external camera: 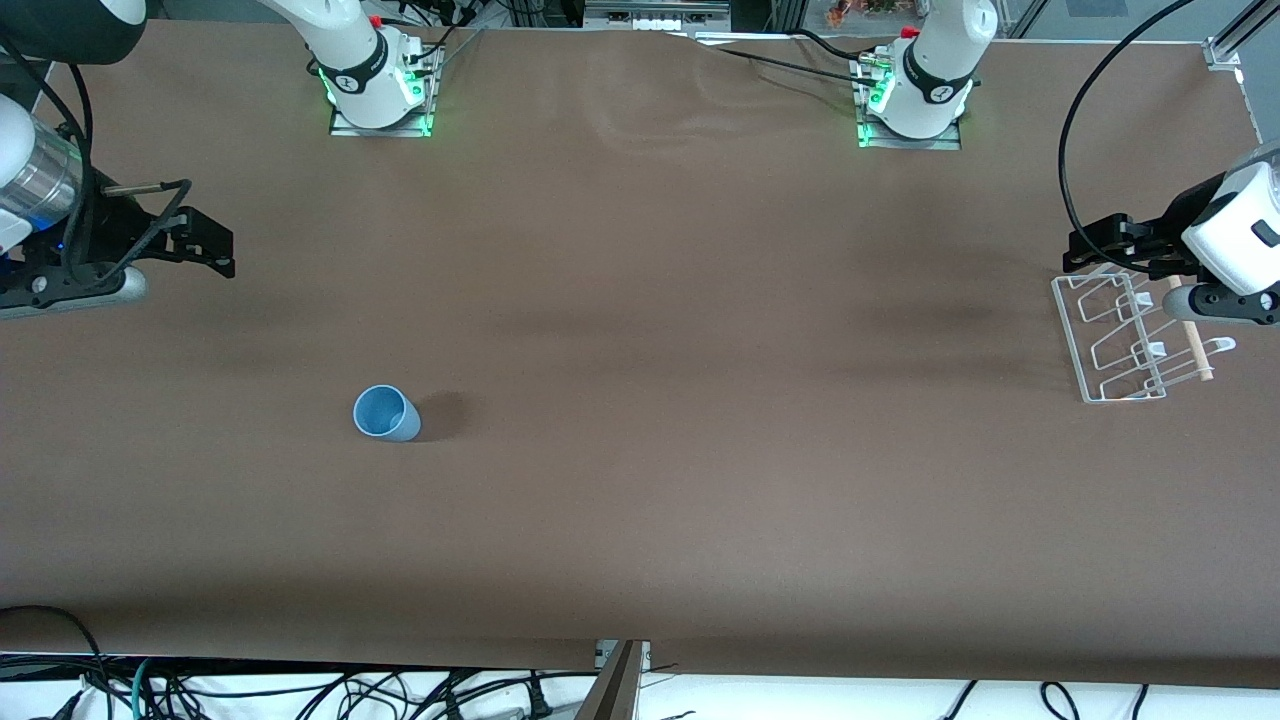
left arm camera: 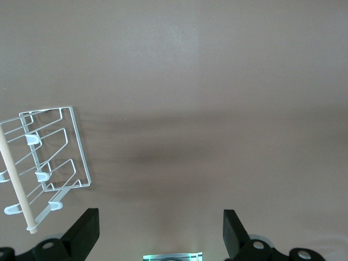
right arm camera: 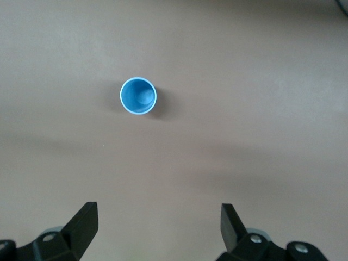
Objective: Transfer cup to left arm and place on rack
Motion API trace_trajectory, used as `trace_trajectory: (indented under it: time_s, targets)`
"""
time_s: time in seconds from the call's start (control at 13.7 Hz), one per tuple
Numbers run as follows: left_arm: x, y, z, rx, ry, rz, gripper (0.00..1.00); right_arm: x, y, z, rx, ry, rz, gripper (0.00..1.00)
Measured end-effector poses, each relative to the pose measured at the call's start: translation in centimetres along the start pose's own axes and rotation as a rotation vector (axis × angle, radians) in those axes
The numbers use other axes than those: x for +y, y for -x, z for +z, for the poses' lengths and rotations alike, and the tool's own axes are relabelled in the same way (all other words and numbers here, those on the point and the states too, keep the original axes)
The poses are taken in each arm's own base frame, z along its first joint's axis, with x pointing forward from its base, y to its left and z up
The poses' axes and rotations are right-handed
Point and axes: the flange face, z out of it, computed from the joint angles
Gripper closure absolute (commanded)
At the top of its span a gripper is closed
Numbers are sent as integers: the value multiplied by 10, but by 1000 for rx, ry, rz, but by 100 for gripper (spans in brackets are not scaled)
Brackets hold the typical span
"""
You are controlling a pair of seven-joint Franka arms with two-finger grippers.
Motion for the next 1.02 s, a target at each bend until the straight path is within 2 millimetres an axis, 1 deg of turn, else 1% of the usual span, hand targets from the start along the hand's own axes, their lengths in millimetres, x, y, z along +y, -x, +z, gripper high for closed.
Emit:
trace_trajectory:
  time_s: [0.22, 1.02]
  targets:
    - [0, -1, 1, -3, 0, 0, 0, -6, 0, 3, -10, 0, -10, 0]
    - [2, -1, 2, -3, 0, 4, 0, -6, -2, 6, -14, 3, -27, 0]
